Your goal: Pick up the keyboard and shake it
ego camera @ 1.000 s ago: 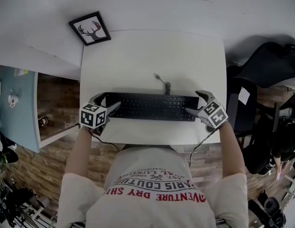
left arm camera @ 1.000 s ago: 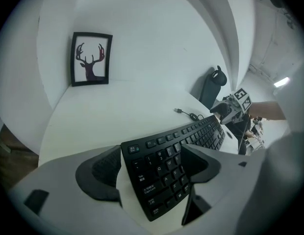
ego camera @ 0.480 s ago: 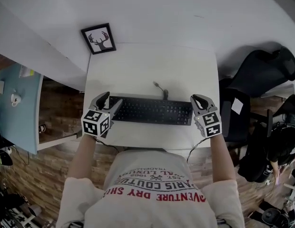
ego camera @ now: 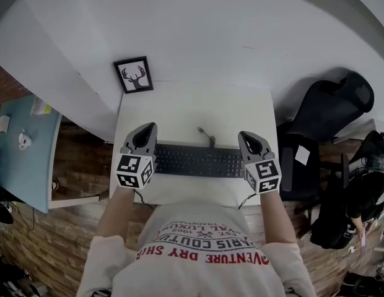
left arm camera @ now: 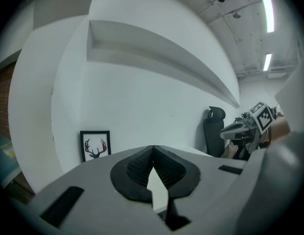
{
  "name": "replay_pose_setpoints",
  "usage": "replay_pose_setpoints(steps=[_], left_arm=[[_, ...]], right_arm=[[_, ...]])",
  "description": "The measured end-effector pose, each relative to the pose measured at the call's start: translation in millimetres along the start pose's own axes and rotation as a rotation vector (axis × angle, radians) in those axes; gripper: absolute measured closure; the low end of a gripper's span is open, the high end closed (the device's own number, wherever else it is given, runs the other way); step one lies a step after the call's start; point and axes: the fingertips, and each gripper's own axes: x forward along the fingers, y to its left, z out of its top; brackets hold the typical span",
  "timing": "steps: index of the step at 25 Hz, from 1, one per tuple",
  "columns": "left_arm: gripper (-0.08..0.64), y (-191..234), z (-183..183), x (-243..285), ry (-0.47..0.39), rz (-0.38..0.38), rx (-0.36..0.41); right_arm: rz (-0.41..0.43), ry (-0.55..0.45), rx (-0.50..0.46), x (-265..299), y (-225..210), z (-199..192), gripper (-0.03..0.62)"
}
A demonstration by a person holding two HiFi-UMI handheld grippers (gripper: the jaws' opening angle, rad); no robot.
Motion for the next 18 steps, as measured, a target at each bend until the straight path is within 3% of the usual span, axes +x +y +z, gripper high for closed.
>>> replay_pose_setpoints(steps=[8, 18], left_arm=[[0.534, -44, 74, -20, -0.209, 0.027, 0.012], [0.534, -57, 87, -29, -0.227, 0.043, 0.023]], right_arm=[[-0.065, -0.211, 0.024, -19, 21, 76, 0.568], [-0.134, -0.264, 0.053, -24, 26, 89, 0.568]])
